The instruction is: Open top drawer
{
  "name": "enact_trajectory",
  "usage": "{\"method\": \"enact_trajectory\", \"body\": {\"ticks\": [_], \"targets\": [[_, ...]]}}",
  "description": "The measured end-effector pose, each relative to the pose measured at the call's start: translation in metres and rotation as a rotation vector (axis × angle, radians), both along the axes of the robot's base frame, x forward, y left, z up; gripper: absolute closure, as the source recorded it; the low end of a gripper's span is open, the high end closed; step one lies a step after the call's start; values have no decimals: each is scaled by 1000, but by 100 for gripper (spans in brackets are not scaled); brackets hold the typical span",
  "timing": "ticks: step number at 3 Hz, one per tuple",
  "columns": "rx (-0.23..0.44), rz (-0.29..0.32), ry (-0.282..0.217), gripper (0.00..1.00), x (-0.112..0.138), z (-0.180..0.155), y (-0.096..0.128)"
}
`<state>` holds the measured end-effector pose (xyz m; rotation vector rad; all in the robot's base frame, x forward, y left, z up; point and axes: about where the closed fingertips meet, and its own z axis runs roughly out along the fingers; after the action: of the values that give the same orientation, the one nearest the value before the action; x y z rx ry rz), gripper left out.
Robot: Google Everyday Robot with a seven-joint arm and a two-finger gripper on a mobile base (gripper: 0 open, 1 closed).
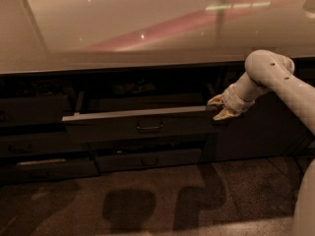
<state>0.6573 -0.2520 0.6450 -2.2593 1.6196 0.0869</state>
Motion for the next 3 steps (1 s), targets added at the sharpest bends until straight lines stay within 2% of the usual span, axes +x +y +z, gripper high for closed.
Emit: {"method": "enact_trajectory", "body": {"ticks": [1,2,3], "targets": [[0,11,-15,100,-5,12,4],[-2,42,-57,100,-19,46,14],[-4,82,-117,100,-38,94,26]]}}
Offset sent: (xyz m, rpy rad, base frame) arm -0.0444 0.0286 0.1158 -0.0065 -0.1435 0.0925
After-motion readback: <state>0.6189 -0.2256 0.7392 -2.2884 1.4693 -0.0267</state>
